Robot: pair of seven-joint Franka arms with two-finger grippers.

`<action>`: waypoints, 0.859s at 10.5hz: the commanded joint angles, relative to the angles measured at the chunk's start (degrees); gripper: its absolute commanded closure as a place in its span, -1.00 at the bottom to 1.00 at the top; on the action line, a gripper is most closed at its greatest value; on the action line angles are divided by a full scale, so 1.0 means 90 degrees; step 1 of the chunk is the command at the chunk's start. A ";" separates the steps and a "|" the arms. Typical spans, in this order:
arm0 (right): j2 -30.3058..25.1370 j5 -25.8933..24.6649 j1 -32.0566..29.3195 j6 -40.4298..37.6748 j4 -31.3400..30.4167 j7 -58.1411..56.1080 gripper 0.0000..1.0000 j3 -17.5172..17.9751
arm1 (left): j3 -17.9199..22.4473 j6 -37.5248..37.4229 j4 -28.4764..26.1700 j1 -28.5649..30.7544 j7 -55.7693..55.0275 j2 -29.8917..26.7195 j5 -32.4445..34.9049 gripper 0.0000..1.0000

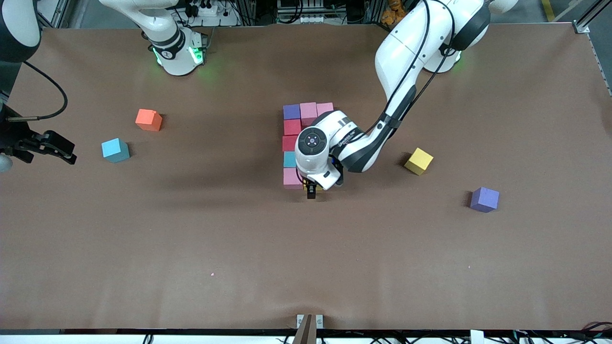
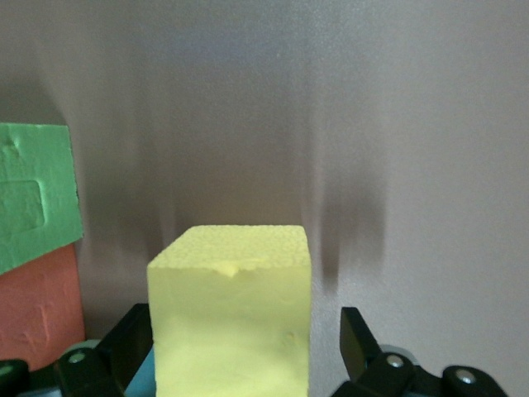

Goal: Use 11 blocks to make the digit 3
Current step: 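Lower the yellow block beside the bottom pink block and release it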

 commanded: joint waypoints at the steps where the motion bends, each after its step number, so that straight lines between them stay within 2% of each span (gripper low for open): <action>1: -0.0067 0.0006 -0.0071 0.0056 -0.0080 0.0043 -1.00 0.0056 | 0.0081 -0.0077 -0.0059 -0.0102 -0.0057 -0.0278 -0.0004 -1.00; 5: -0.0057 -0.0004 -0.0062 0.0056 -0.0080 0.0024 -1.00 0.0056 | 0.0061 -0.0437 -0.0080 -0.0005 0.0002 -0.0688 -0.0004 -1.00; 7: -0.0057 0.0006 -0.0062 0.0047 -0.0080 0.0014 -1.00 0.0056 | 0.0071 -0.0855 -0.0167 0.0170 0.0526 -0.1136 -0.0004 -1.00; 9: -0.0057 0.0006 -0.0052 0.0056 -0.0080 0.0004 -1.00 0.0066 | 0.0061 -0.1014 -0.0915 0.0522 0.1393 -0.1994 -0.0004 -1.00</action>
